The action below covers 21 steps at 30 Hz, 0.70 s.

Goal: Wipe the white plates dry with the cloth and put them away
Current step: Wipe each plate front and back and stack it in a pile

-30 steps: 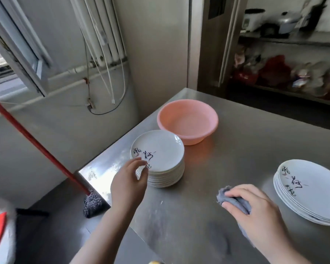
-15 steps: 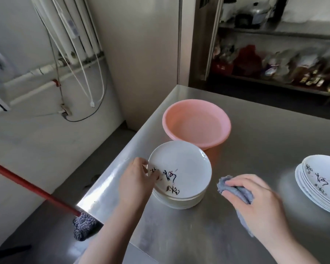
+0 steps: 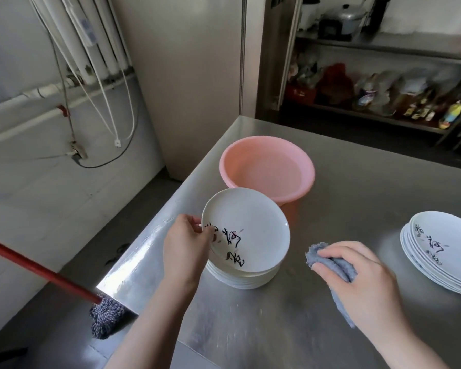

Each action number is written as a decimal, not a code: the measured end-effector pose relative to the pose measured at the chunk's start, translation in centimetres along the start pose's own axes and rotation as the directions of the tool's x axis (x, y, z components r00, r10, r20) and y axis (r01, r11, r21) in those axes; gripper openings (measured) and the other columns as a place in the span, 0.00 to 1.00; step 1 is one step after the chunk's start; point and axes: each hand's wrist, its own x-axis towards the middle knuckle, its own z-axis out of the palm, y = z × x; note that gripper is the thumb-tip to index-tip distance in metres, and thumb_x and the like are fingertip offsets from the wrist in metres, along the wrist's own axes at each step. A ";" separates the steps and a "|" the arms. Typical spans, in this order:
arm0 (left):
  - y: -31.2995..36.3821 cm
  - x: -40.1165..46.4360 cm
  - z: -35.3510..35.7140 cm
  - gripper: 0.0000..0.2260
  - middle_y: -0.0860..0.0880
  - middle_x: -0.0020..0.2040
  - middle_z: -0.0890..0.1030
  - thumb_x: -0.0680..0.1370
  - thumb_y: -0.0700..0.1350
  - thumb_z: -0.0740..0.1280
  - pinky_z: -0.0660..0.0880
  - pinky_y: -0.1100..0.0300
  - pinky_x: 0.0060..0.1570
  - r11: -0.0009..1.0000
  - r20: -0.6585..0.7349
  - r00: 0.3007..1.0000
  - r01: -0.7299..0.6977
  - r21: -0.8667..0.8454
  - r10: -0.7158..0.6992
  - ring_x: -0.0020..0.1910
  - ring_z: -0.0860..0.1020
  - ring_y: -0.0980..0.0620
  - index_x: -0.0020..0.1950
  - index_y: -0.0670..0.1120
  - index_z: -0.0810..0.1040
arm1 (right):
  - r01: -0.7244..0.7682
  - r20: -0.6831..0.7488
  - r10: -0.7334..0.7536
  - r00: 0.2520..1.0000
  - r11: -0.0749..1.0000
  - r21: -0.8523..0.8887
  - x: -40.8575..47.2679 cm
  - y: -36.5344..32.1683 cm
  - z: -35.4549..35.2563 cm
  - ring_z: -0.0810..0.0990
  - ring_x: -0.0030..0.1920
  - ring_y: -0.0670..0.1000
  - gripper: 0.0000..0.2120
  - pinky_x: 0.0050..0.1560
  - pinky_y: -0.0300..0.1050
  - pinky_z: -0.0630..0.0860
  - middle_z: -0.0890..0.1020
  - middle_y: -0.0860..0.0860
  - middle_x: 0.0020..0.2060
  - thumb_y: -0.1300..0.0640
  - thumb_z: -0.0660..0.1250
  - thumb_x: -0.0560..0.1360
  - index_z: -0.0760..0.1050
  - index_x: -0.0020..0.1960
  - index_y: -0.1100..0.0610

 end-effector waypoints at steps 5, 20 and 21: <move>-0.2 -0.5 0.1 0.12 0.50 0.33 0.84 0.74 0.39 0.69 0.81 0.43 0.40 0.983 0.027 0.999 0.028 -0.180 -0.023 0.31 0.82 0.47 0.55 0.49 0.76 | -0.024 -0.016 0.024 1.000 1.000 -0.006 -0.5 0.2 -0.7 0.77 0.47 0.37 0.11 0.46 0.21 0.66 0.81 0.42 0.44 0.63 0.79 0.65 0.82 0.39 0.50; 5.1 -9.6 11.9 0.15 0.43 0.34 0.83 0.73 0.34 0.70 0.78 0.58 0.28 0.925 0.371 0.911 -0.031 -0.379 0.182 0.33 0.83 0.47 0.49 0.54 0.81 | -0.279 -0.305 0.257 0.917 0.960 -0.032 -7.0 7.2 -13.0 0.78 0.48 0.37 0.07 0.46 0.23 0.68 0.81 0.39 0.45 0.59 0.77 0.67 0.82 0.42 0.49; 4.7 -11.0 13.5 0.14 0.43 0.34 0.83 0.73 0.34 0.70 0.77 0.59 0.28 0.929 0.395 0.902 -0.018 -0.370 0.175 0.32 0.83 0.47 0.50 0.53 0.81 | -0.300 -0.319 0.273 0.908 0.953 -0.038 -7.7 8.3 -14.4 0.78 0.48 0.37 0.07 0.46 0.23 0.68 0.81 0.39 0.45 0.59 0.77 0.67 0.82 0.42 0.49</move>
